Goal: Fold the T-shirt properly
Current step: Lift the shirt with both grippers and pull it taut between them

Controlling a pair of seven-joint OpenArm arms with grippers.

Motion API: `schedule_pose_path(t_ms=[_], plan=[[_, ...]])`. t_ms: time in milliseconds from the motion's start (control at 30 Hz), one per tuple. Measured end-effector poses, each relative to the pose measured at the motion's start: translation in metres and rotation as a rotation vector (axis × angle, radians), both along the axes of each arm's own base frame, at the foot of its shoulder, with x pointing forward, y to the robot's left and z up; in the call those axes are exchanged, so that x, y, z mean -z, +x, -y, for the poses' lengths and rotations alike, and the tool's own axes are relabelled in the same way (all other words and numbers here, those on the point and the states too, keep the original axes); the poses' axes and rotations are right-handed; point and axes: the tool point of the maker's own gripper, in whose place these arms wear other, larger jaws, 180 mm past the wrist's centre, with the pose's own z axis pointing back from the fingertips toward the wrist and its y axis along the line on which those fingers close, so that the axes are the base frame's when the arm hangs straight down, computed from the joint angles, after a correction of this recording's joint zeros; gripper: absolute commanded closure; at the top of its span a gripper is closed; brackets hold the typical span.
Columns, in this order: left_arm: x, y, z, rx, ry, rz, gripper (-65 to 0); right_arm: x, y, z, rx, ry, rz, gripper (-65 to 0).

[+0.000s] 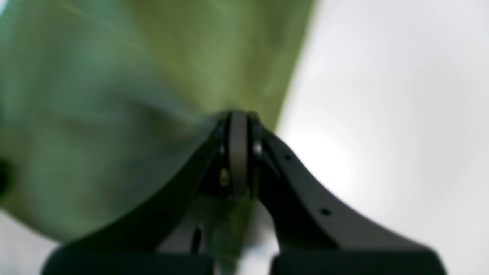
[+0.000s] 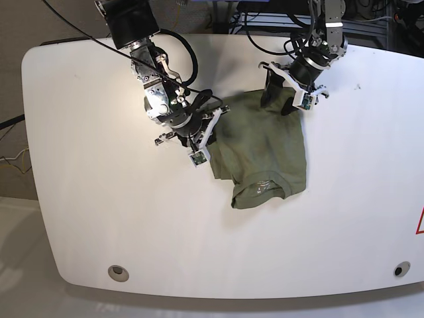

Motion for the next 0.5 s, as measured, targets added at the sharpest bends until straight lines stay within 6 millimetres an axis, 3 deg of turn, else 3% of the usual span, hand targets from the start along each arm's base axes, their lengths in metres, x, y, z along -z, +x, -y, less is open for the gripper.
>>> schedule_pose_path(t_ms=[500], plan=[[-0.004,0.023,-0.015,0.012,0.071,0.012,-32.4,0.007,-0.002,-0.005,0.051,0.051,-0.028,0.0]])
